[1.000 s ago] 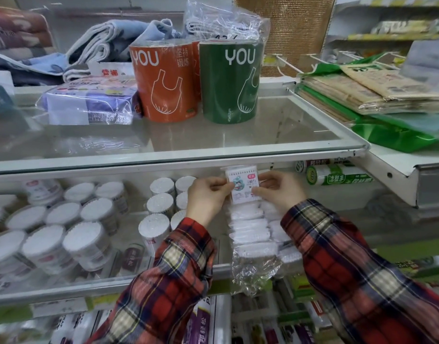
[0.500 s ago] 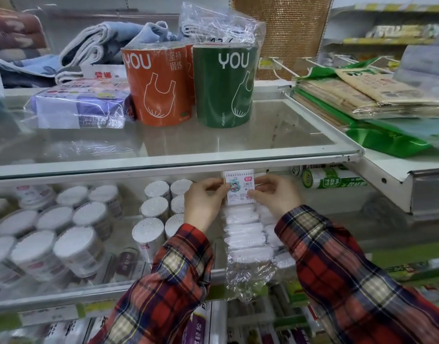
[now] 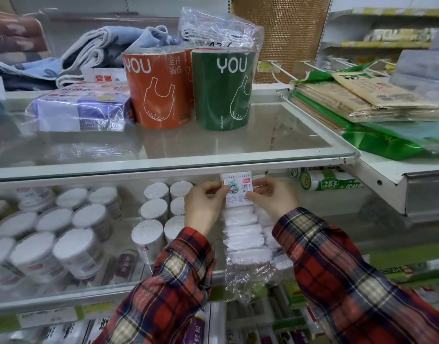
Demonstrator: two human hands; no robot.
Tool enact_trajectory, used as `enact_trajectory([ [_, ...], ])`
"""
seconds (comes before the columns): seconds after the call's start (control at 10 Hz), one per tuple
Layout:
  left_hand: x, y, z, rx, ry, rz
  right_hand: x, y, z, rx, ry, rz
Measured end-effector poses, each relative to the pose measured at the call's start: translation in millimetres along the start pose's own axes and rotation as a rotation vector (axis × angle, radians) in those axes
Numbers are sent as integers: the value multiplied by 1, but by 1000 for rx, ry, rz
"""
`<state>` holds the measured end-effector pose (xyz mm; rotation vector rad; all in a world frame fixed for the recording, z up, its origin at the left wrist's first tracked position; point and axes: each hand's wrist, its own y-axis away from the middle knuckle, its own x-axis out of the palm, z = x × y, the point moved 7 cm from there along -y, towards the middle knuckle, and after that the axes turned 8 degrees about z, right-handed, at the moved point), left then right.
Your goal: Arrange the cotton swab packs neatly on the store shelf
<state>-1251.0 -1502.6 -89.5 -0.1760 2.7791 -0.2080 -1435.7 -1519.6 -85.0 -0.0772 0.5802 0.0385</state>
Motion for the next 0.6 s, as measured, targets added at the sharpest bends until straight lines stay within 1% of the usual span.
enact_trajectory([
  [0.4,-1,-3,1,-58,24,40,-3,6,2,71,2,19],
  [0.5,-6,3,-3,-50,14,16,-13,15,10,42,29,12],
  [0.6,-15,14,-9,-14,30,-55,-26,32,17,-31,-24,-39],
])
